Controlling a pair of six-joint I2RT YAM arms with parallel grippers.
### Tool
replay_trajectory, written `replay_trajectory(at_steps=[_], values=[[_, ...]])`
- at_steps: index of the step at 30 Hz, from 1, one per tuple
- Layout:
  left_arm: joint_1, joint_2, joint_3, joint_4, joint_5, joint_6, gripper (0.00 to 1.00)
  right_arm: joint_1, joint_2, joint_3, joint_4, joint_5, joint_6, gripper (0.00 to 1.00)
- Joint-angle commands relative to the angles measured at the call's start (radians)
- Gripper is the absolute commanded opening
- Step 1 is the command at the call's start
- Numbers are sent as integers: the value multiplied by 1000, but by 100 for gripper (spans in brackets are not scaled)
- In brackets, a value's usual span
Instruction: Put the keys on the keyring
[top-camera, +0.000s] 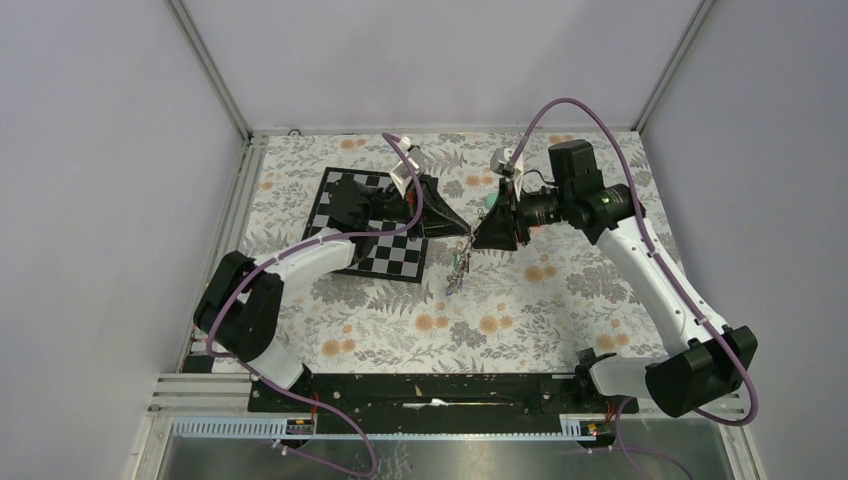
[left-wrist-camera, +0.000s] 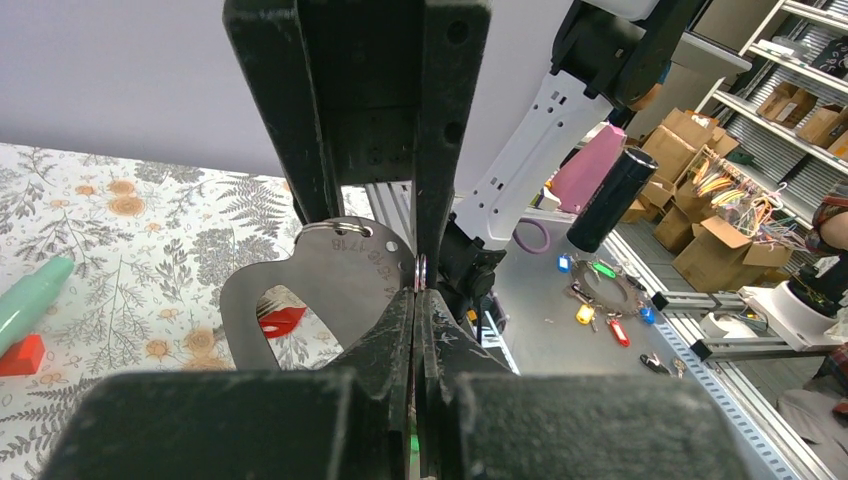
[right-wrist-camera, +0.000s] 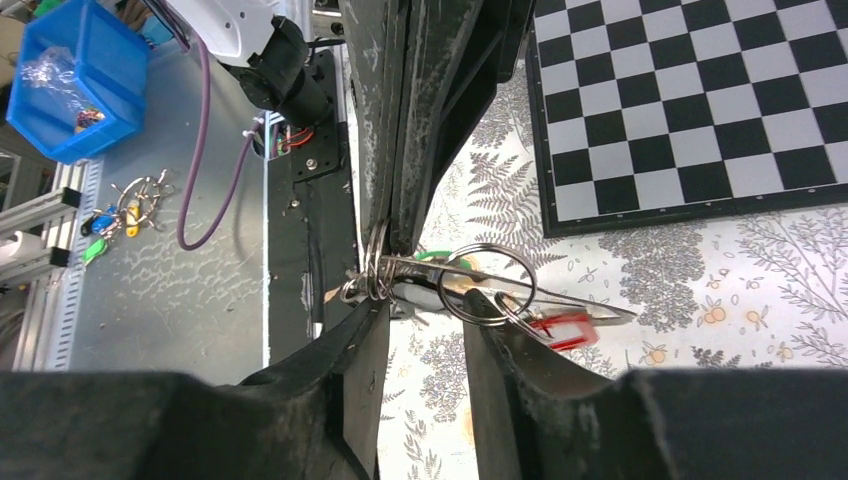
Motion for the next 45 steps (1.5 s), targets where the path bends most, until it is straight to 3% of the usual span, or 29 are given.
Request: replay_trajectory(at_steps=[1, 8, 15, 27, 33, 36, 39, 41, 45], values=[[-6, -16, -9, 70, -35, 3, 0, -4, -38, 89, -57, 32, -71, 42], [-7, -15, -5, 64, -41, 5, 0, -5, -49, 138, -106, 40, -114, 45], [-7, -17, -7, 55, -42, 10, 0, -5, -28, 131, -78, 4, -84, 34], [-7, -10, -2, 60, -43, 5, 0, -4, -1, 98, -14, -45, -29, 33], [-7, -5, -3, 63, -45, 5, 0, -3, 2, 90, -3, -59, -19, 18], [-7, -3, -1, 63, -46, 4, 0, -4, -1, 94, -10, -57, -23, 2], [-7, -2, 5, 53, -35, 23, 0, -3, 0, 122, -47, -19, -54, 0], [-7, -5, 23, -3, 3, 96, 1, -2, -2, 143, -80, 32, -76, 0], [0, -36, 107, -381, 52, 403, 23, 28, 19, 193, -188, 172, -138, 0]])
